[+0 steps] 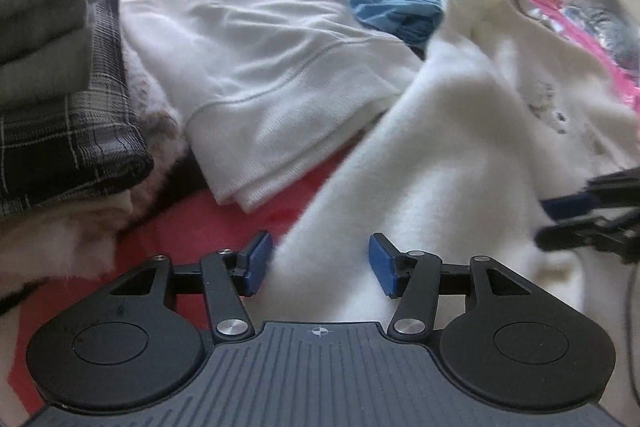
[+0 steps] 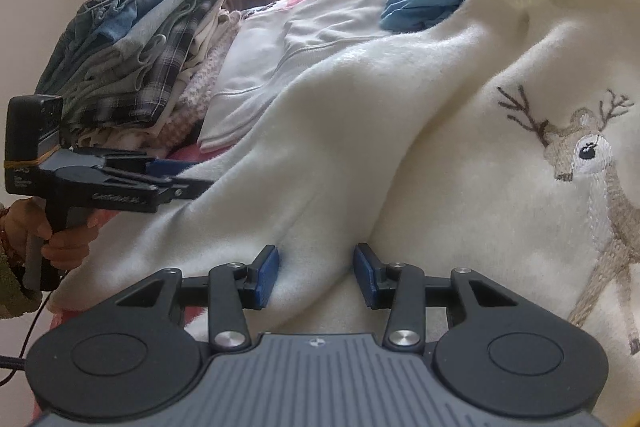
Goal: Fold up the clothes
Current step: 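Open both grippers above the spread fleece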
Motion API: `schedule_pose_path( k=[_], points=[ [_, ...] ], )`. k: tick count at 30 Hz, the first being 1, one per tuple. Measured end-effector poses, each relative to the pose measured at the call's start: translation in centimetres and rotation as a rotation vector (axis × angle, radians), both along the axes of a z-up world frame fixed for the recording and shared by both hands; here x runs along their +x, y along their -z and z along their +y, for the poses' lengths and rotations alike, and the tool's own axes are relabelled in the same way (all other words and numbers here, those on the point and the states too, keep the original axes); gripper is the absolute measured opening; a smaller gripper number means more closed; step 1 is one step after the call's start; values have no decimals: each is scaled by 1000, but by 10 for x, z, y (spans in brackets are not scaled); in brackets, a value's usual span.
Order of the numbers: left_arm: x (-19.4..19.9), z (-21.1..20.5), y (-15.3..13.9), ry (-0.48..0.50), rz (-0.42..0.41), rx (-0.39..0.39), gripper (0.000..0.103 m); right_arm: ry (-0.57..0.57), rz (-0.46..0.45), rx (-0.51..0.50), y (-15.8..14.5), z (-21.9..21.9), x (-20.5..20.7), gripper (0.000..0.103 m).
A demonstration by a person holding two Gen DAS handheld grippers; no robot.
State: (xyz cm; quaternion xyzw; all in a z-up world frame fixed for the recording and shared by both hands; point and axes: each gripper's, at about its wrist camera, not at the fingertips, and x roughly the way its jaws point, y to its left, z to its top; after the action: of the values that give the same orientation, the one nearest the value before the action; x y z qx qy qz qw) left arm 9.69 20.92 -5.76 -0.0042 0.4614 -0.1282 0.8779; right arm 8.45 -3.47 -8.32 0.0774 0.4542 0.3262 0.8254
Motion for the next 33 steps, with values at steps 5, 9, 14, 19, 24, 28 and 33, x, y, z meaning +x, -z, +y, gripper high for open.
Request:
schedule_pose_path(
  k=[5, 9, 14, 19, 24, 28, 33],
  points=[
    [-1, -11, 1, 43, -4, 57, 54, 4, 8, 20, 2, -2, 1, 45],
    [-9, -25, 2, 43, -75, 132, 41, 8, 9, 29, 3, -3, 1, 45],
    [-24, -39, -3, 10, -161, 201, 15, 12, 8, 25, 3, -2, 1, 45],
    [-42, -41, -28, -56, -245, 157, 7, 21, 7, 22, 3, -1, 0, 45],
    [-69, -68, -44, -2, -342, 190, 7, 43, 17, 34, 3, -3, 0, 45],
    [-82, -95, -34, 77, -375, 266, 7, 75, 40, 86, -5, -13, 2, 46],
    [-86, -108, -23, 109, -381, 282, 6, 161, -1, 164, -39, -37, 6, 48]
  ],
)
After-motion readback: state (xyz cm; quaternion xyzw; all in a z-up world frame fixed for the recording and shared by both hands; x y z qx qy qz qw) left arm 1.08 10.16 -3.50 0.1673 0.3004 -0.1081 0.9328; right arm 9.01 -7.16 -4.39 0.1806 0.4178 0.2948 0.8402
